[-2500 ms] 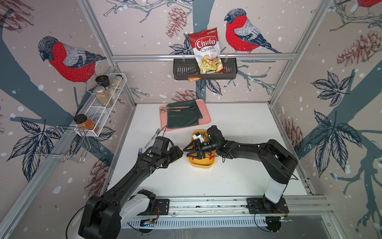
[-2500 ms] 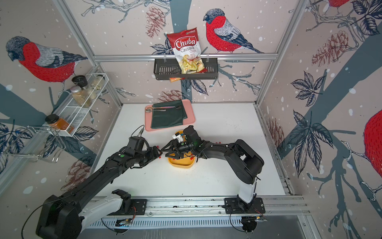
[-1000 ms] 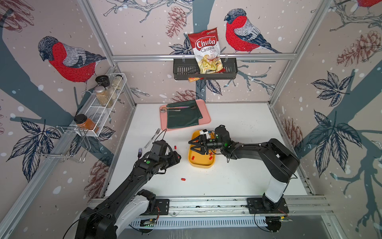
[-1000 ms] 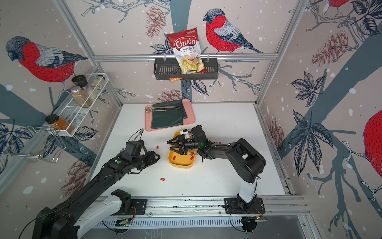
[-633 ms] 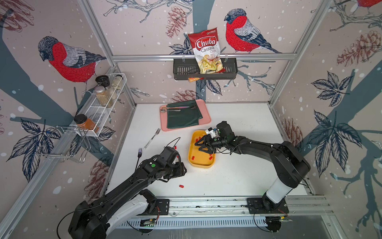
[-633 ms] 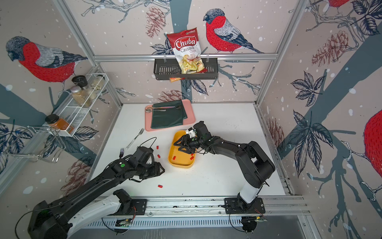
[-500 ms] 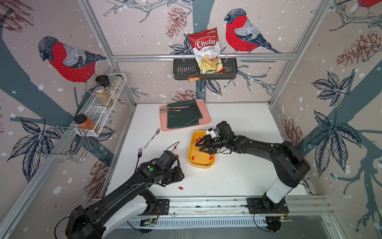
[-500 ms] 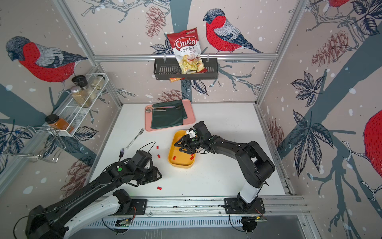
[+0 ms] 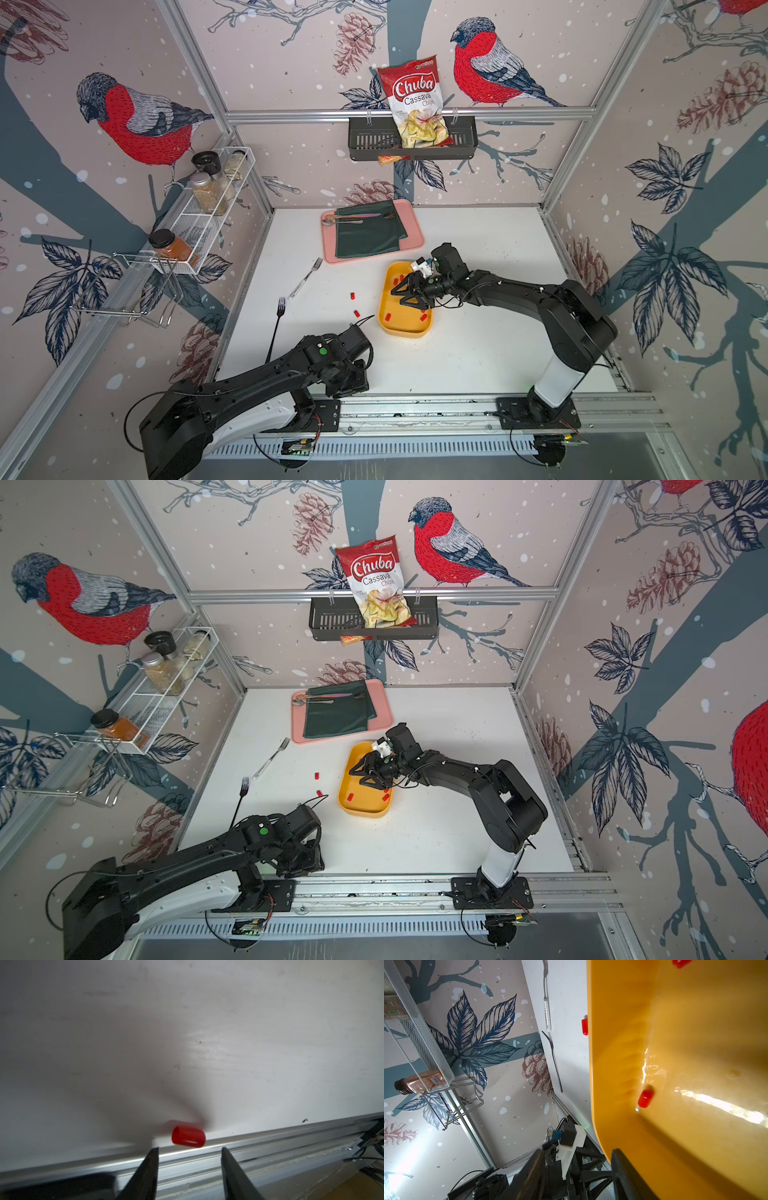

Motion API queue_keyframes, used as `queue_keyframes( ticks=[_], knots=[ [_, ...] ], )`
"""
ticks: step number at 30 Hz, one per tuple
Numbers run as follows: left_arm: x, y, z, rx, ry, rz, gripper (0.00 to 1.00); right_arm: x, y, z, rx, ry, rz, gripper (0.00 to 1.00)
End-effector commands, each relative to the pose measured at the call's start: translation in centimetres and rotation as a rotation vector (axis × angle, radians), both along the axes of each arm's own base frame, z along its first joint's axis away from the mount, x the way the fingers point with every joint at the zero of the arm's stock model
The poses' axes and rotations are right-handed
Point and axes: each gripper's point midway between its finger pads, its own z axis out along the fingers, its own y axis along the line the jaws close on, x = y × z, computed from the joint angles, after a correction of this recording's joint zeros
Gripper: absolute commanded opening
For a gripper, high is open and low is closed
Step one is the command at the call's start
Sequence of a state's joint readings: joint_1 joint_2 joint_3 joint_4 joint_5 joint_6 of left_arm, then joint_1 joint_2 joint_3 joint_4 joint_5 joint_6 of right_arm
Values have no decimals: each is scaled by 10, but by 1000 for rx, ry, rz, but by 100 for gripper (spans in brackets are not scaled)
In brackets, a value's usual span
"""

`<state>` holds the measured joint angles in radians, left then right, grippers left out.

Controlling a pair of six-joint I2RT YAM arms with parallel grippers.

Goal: Take the screw protection sleeves out of the storage box
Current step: Pick up the screw protection sleeve from the center of the board.

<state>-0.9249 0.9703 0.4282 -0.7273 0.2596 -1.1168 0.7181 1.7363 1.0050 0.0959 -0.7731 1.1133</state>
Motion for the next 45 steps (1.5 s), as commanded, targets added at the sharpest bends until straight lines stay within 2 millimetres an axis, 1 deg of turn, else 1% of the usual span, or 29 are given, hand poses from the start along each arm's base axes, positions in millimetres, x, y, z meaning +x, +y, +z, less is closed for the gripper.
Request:
queue_keyframes(
  ticks=[1, 5, 7, 9, 15, 18, 20, 22, 26, 28, 33, 36, 39, 41, 43, 45],
  knots=[
    [21, -13, 2, -25, -75, 48, 49, -2, 1, 1, -1, -25, 14, 55],
    [25, -15, -2, -14, -81, 55, 45, -5, -1, -1, -5, -22, 11, 55],
    [25, -17, -4, -19, -76, 44, 43, -8, -2, -2, -3, -20, 11, 55],
    [24, -17, -5, -16, -73, 32, 39, -10, -3, -4, -5, -15, 10, 56],
    [22, -18, -6, -19, -68, 2, 35, -12, -2, -6, -5, -14, 14, 55],
    [23, -19, -6, -15, -69, -11, 29, -13, -3, -6, -6, -16, 18, 55],
    [25, -20, -5, -13, -75, -12, 27, -13, -3, -7, -8, -17, 19, 55],
    [27, -20, -6, -4, -82, -15, 22, -14, -3, -7, -7, -18, 19, 55],
    [33, -26, -4, 0, -96, -33, 15, -14, -4, -8, -11, -19, 20, 55],
    [38, -30, -2, 7, -107, -50, 9, -14, -5, -9, -14, -20, 22, 55],
    [47, -37, 5, 13, -123, -85, 3, -15, -6, -8, -18, -22, 24, 55],
    [54, -32, 19, 25, -152, -86, 1, -12, -8, -4, -21, -33, 21, 55],
    [70, -17, 48, 45, -203, -72, 1, -8, -11, 1, -18, -42, 11, 55],
    [87, -2, 71, 75, -273, -51, 1, -5, -13, 3, -22, -47, 7, 55],
    [111, 17, 94, 113, -325, -28, 2, -2, -17, 6, -24, -55, 1, 55],
    [135, 34, 108, 162, -360, -16, 2, 2, -23, 6, -33, -57, -9, 55]
  ],
)
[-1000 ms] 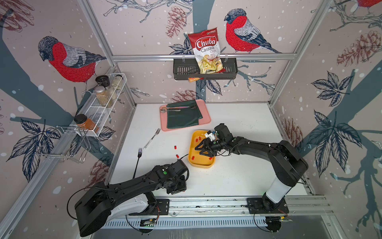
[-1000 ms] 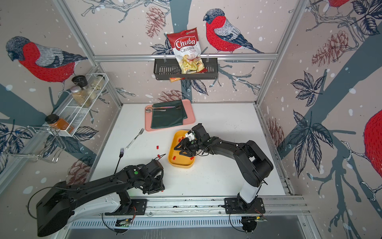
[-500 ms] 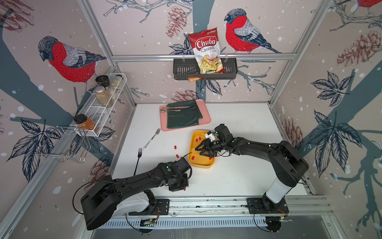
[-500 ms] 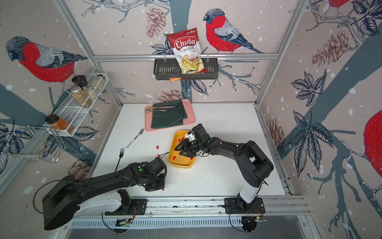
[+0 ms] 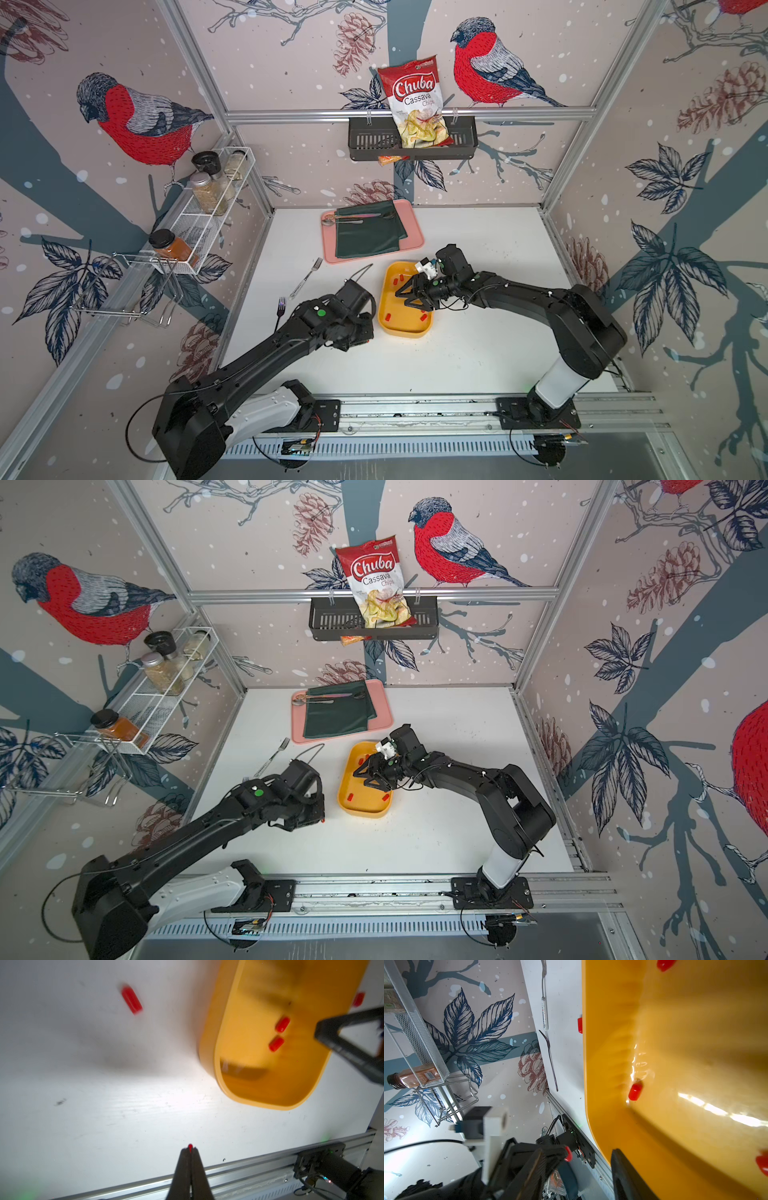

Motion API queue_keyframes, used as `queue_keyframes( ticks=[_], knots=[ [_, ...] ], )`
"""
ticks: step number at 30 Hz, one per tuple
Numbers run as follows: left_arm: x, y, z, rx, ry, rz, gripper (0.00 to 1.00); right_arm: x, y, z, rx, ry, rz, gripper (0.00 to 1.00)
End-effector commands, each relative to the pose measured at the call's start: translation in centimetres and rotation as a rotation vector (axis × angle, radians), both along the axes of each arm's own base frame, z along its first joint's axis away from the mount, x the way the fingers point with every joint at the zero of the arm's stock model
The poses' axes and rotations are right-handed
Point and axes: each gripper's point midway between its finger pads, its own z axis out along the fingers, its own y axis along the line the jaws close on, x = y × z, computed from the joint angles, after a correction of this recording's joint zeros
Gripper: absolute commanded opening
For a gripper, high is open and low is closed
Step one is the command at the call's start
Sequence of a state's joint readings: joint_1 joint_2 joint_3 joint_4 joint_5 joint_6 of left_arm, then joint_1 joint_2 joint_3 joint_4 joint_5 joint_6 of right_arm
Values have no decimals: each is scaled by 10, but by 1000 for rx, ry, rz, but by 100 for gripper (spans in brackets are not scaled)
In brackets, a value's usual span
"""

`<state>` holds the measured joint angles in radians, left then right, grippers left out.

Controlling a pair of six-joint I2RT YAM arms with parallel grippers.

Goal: Take the screw protection sleeves out of the storage box
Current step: Pick up the screw protection sleeve from the center of the board, then place the screw protection sleeve at the center of the board.

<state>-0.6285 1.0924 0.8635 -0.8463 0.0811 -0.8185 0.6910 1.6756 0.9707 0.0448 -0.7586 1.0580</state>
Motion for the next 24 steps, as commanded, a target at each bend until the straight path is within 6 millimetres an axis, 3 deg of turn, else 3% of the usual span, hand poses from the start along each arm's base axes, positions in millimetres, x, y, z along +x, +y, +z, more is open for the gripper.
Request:
queue_keyframes(
  ticks=[1, 4, 7, 12, 18, 24],
  knots=[
    [19, 41, 8, 177, -14, -51, 2, 5, -8, 2, -20, -23, -2, 55],
    [57, 49, 13, 221, -45, -52, 2, 10, -19, -1, -42, -24, -15, 55],
    [87, 53, 0, 278, -39, -72, 1, 14, -27, -4, -59, -23, -26, 55],
    [127, 35, -26, 267, -27, -125, 0, 19, -34, -11, -80, -12, -39, 55],
    [159, 17, -52, 256, -12, -156, 2, 20, -37, -16, -102, -9, -32, 55],
    [166, 11, -82, 268, 46, -192, 4, 22, -42, -17, -110, -9, -38, 55]
  ],
)
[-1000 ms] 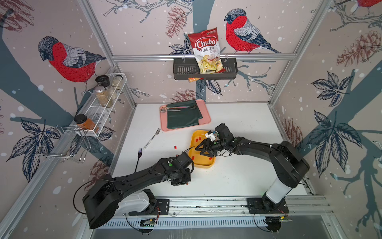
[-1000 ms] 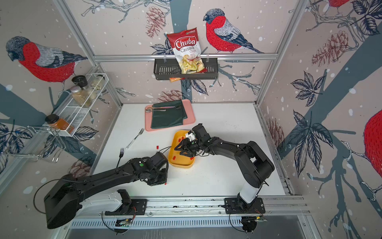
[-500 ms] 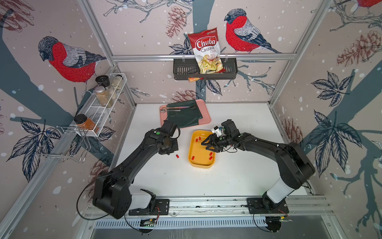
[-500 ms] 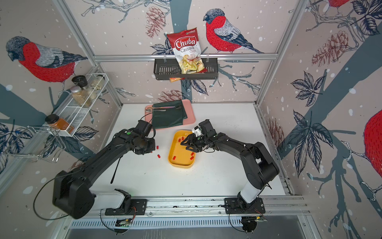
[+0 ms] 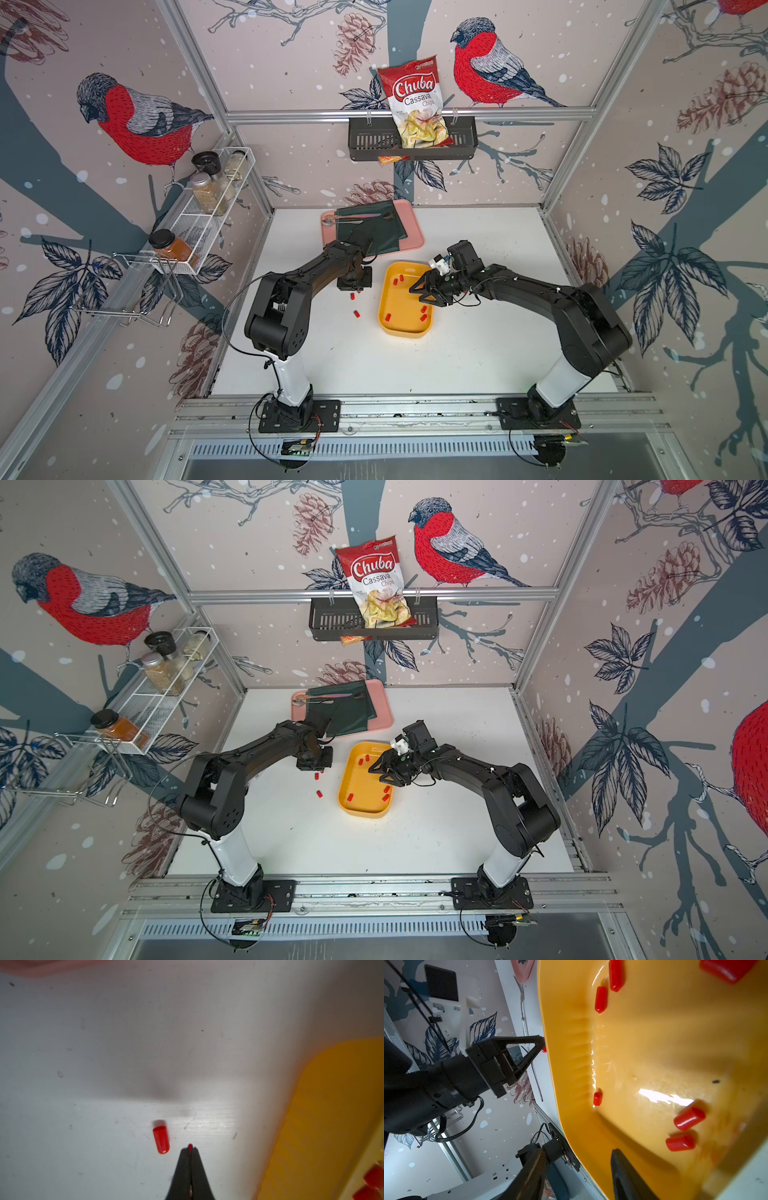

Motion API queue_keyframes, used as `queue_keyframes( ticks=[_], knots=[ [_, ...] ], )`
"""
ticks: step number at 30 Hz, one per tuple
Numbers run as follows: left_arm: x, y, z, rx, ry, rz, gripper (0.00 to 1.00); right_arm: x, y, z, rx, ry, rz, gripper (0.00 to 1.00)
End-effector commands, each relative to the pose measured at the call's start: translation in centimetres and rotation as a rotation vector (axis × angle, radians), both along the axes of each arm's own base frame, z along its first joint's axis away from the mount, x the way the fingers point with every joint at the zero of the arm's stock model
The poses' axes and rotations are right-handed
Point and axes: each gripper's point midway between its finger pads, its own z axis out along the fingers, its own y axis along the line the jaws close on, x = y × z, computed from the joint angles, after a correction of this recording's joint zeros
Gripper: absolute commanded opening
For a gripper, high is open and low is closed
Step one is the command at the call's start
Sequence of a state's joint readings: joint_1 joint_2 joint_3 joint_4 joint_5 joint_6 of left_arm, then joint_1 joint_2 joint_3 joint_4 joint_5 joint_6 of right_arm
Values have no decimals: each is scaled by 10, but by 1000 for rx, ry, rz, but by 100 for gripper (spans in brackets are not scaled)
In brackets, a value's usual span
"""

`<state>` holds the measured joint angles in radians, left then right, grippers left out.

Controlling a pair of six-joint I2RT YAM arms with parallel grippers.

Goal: Take the screw protection sleeves out of the storage box
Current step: Place the screw protection sleeve at the center of the board.

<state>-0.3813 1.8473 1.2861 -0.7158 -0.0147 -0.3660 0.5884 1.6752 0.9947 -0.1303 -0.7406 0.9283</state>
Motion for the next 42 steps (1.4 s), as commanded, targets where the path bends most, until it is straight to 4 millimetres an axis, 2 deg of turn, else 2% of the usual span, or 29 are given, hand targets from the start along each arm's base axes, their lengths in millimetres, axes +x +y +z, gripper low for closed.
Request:
queue_keyframes(
  ticks=[1, 6, 10, 15, 18, 28, 31, 36, 39, 42],
  knots=[
    [4, -8, -6, -17, 5, -36, 3, 1, -4, 0, -13, -13, 6, 55],
    [-3, -8, -21, -5, 39, -37, 6, 2, -7, -2, -16, -12, -3, 55],
    [-6, -7, -25, 6, 41, -35, 8, 2, -7, -3, -17, -9, -1, 55],
    [-6, -6, -24, 18, 34, -33, 22, 2, -8, -6, -21, -5, 0, 56],
    [-4, -8, -20, 12, 21, -30, 30, 2, -8, -6, -21, -6, -2, 56],
    [-1, -18, 0, -10, -13, -35, 32, 0, -9, -7, -24, -5, -1, 56],
    [-11, -17, 10, -18, -12, -17, 34, -1, -9, -7, -26, -6, 2, 56],
    [-47, -7, 24, -59, -8, 78, 40, -1, -10, -5, -27, -10, 7, 56],
    [-67, -5, 24, -111, 3, 136, 41, 0, -9, -5, -24, -15, 12, 56],
    [-73, -5, 22, -132, -7, 172, 41, 1, -7, -6, -23, -13, 19, 56]
  ],
)
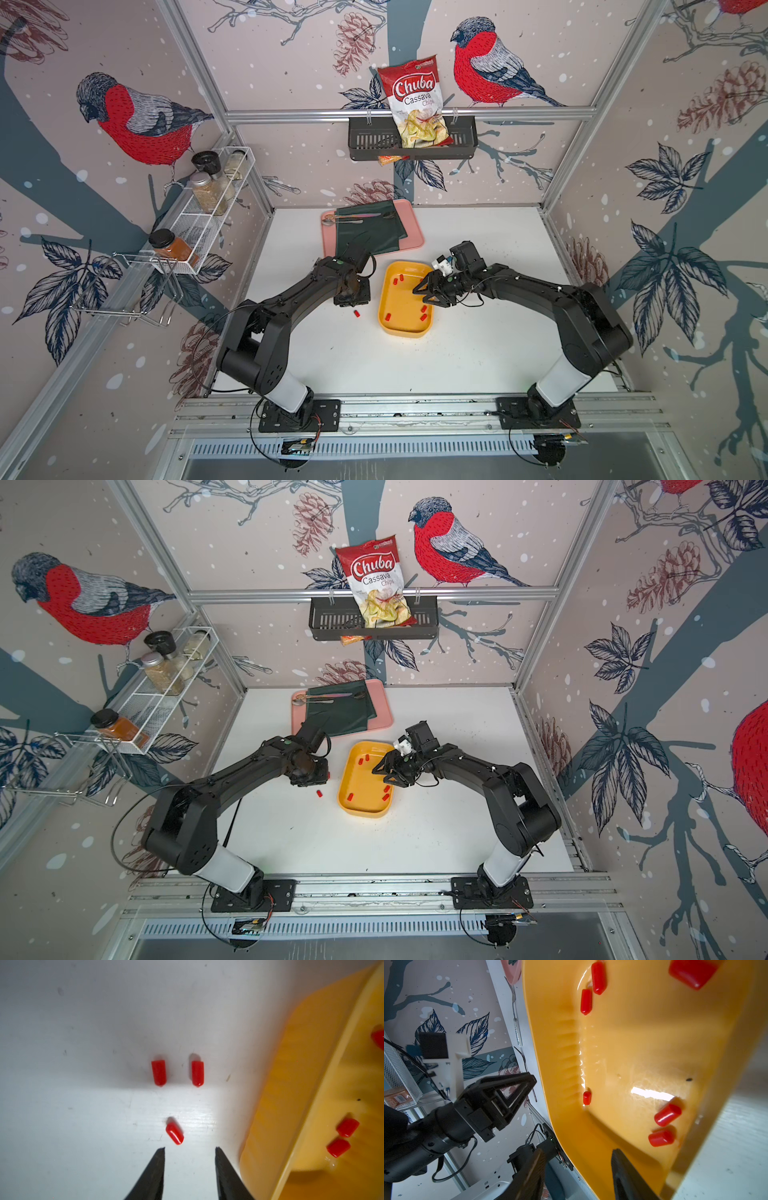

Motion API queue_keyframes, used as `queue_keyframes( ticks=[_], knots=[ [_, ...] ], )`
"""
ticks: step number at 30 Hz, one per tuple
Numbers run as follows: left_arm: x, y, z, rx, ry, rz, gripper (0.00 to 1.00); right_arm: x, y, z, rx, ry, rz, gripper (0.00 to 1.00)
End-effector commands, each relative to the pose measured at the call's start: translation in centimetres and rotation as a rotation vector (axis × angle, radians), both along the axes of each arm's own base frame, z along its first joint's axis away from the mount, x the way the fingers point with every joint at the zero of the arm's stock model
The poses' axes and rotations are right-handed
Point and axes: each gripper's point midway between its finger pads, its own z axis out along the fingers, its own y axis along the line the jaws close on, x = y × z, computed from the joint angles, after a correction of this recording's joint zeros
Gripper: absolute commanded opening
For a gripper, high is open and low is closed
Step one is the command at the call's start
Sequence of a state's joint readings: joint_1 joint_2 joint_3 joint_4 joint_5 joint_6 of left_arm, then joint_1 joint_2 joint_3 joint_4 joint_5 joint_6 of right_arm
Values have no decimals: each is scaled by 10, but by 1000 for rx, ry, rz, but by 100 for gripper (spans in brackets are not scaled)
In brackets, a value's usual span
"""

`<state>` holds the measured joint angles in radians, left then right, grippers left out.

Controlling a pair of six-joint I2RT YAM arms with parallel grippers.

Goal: Take the screw protection sleeves out of the storage box
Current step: Place the screw protection sleeve at the center of the board, then adjust the screw protection sleeve at the center of the board.

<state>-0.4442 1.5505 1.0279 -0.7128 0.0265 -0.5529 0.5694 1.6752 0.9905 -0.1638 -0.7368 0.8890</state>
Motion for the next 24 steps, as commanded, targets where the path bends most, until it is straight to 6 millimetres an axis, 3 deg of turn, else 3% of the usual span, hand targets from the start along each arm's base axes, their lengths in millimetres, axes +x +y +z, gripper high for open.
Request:
queue_keyframes(
  ticks=[1, 16, 24],
  knots=[
    [-9, -1, -8, -31, 17, 72, 41, 0, 2, -1, 0, -11, 19, 56],
    [-5, 3, -49, 24, 51, 98, 40, -1, 5, 1, 24, -12, 14, 56],
    [-7, 8, -60, 79, 87, 48, 16, -5, 0, -5, 7, -3, 7, 56]
  ],
)
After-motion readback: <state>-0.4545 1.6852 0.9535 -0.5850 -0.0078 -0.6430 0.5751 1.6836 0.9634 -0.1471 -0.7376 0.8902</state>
